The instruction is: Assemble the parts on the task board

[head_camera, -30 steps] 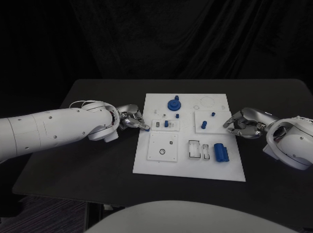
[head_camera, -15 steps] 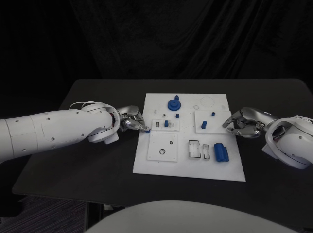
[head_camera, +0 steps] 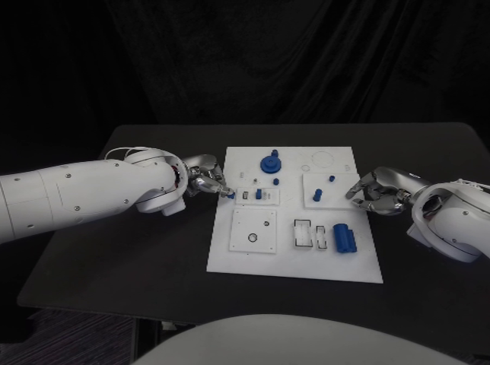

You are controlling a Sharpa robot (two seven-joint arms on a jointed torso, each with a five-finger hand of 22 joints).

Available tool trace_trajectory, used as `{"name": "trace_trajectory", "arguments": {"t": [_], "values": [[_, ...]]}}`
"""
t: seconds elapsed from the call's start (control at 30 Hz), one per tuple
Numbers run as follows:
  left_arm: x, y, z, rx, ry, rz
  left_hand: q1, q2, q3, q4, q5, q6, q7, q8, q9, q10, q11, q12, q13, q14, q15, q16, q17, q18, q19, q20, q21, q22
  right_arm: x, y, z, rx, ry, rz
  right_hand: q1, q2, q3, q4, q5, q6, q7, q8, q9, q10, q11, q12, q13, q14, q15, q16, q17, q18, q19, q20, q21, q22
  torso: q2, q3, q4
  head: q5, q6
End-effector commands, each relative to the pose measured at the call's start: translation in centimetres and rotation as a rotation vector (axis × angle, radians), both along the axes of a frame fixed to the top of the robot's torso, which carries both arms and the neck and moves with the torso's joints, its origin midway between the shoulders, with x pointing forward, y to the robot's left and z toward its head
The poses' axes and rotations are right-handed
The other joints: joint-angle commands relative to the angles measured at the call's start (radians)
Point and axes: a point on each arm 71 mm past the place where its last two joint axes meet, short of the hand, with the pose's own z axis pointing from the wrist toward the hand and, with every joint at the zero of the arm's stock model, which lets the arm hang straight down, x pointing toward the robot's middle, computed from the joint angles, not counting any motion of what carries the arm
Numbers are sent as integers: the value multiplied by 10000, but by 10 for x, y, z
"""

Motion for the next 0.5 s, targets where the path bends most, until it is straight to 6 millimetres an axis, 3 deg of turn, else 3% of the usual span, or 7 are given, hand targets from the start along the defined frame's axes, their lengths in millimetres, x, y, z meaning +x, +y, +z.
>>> {"name": "trace_trajectory", "arguments": {"t": [0.03, 0.5], "values": [[4, -2, 7, 298, 241, 123, -10, 10, 1387, -1339, 48, -93, -16, 71, 25, 718, 32, -1, 2390, 1057, -57, 65, 2634, 139, 75, -46, -54, 2059, -3, -3, -9, -405, 538, -184, 85, 4, 8, -48, 47, -23, 34, -20, -15, -67, 11, -65, 570, 562, 77, -31, 865, 56, -88, -13, -41, 1624, -23, 23, -10, 0, -1], [13, -15, 14, -81, 1976, 885, 11, 28, 1491, -1318, 109, -225, 10, 147, 98, 656, 52, -70, 2343, 1057, -45, 65, 2634, 180, -25, -38, -234, 2004, -1, 1, -9, -363, 483, -129, 85, 4, 8, -48, 47, -23, 34, -20, -15, -67, 11, -65, 570, 562, 77, -31, 865, 56, -88, -13, -41, 1624, -40, 32, -30, -15, -1]]}}
